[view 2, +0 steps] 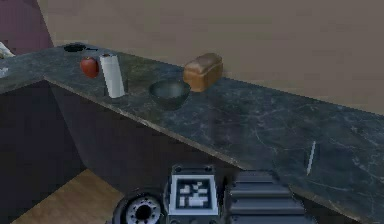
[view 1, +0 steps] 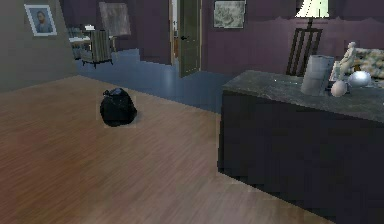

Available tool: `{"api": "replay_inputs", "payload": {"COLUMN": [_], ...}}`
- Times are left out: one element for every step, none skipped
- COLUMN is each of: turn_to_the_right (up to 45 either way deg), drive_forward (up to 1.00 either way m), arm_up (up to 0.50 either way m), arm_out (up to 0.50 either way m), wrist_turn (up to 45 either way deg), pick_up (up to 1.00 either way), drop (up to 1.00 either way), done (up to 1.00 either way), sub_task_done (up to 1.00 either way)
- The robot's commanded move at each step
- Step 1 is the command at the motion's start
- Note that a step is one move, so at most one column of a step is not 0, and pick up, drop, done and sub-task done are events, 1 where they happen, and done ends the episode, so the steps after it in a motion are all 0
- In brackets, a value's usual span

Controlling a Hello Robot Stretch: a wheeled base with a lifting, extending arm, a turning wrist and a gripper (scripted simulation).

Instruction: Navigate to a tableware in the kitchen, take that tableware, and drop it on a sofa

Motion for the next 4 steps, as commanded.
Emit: {"api": "replay_inputs", "payload": {"turn_to_the_right": [0.0,0.0,0.0,0.0], "drive_forward": [0.00,0.00,0.00,0.00], "arm_up": [0.00,0.00,0.00,0.00], "arm_out": [0.46,0.00,0.00,0.00], "wrist_turn": [0.0,45.0,45.0,45.0], "pick_up": [0.00,0.00,0.00,0.00], "drop": [0.00,0.00,0.00,0.00], "done": [0.00,0.00,0.00,0.00], "sub_task_done": [0.00,0.00,0.00,0.00]}}
